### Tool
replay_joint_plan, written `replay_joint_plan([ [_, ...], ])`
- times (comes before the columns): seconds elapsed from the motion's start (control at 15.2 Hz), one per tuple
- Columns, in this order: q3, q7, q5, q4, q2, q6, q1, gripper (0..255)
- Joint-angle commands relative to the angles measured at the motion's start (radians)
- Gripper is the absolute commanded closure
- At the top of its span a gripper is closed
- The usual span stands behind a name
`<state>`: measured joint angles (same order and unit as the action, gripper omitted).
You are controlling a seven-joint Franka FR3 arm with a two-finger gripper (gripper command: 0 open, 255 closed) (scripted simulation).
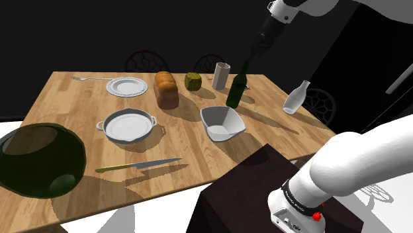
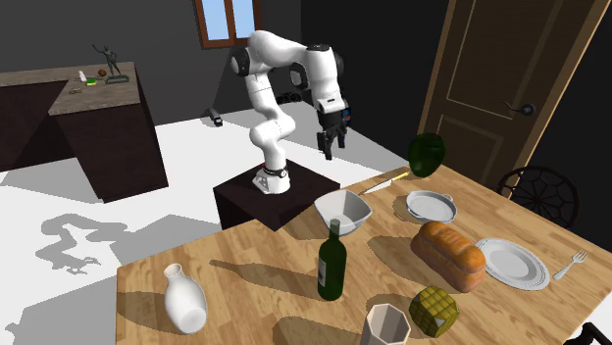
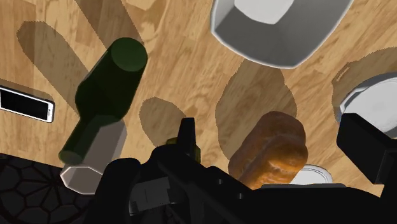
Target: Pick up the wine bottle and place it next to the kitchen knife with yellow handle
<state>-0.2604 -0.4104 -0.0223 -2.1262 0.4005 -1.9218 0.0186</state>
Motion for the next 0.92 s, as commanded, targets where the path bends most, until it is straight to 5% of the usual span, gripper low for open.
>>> replay_joint_plan([
  [0.0,-0.033,-0.042,-0.011,0.049,-0.069,-0.013,0.002,0],
  [0.86,-0.178,-0.311,-0.21,0.453,-0.568,-0.018,0.079,0],
])
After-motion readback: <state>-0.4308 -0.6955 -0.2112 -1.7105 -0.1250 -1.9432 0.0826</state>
